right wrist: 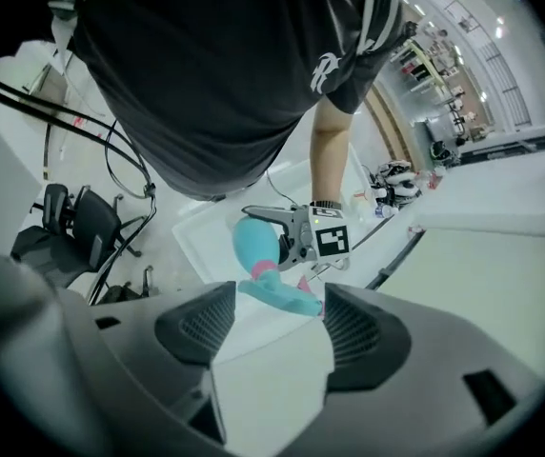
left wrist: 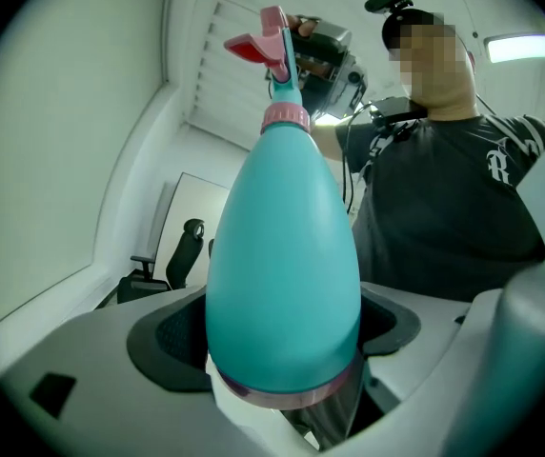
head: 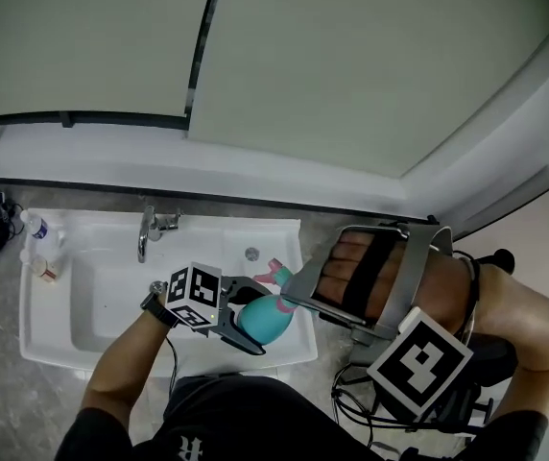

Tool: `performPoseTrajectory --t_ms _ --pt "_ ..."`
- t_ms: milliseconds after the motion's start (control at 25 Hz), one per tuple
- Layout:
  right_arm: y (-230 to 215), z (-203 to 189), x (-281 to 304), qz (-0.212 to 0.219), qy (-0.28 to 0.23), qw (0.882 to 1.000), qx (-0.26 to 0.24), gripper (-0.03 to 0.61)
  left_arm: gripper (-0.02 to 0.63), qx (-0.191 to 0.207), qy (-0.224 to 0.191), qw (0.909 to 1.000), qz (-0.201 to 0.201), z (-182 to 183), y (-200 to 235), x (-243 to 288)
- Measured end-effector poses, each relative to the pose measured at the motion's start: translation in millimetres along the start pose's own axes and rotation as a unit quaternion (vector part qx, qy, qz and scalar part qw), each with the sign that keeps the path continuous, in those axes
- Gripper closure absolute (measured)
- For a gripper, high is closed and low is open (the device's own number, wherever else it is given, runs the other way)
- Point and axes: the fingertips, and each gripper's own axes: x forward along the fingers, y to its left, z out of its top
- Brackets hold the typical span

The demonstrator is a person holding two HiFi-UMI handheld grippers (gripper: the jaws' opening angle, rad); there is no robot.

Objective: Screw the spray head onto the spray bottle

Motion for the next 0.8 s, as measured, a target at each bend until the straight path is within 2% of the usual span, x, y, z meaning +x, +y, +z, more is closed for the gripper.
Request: performPoseTrajectory --t_ms 240,360,440,520,600,680,720,760,800 --pt "3.2 -0.2 30.1 -0.018 0.024 0.992 -0.122 0.311 0.195 0.005 0.003 0.9997 -0.025 -0.6 -11.7 -9.8" --pt "5.1 1.2 44.3 -0.008 0.011 0.992 -0.122 0.327 0.195 0.005 0.001 1.0 -0.001 -3.5 -2.2 -11.4" --pt "9.9 -2.6 52.3 0.023 0.0 0.997 -0.071 0.423 0.195 0.006 0.006 0.999 0.044 -6.9 14.2 -15.1" --pt "17.1 -13.3 60.1 0.08 0.002 0.997 0.001 0.46 0.195 0.01 0.024 0.9948 0.099 -12.6 33.1 -19.7" --pt "18.5 -25.0 69.0 0.123 0.008 0.989 0.08 0.479 0.195 0.017 0.044 0.9879 0.148 -18.5 48.4 -23.3" --pt "17.2 -34.4 77.2 0.151 0.009 0.973 0.174 0.483 0.195 0.02 0.058 0.9788 0.195 -23.3 62.6 -27.7" --pt "15.7 -40.0 81.5 0.161 0.009 0.96 0.229 0.485 0.195 0.021 0.064 0.9729 0.221 -25.2 70.2 -30.6" --pt "14.2 -46.4 86.2 0.17 0.01 0.942 0.288 0.485 0.195 0.023 0.071 0.9653 0.25 -27.0 78.2 -33.8" --pt "13.3 -53.2 91.1 0.18 0.01 0.919 0.35 0.485 0.195 0.025 0.082 0.9556 0.282 -29.4 86.2 -37.3"
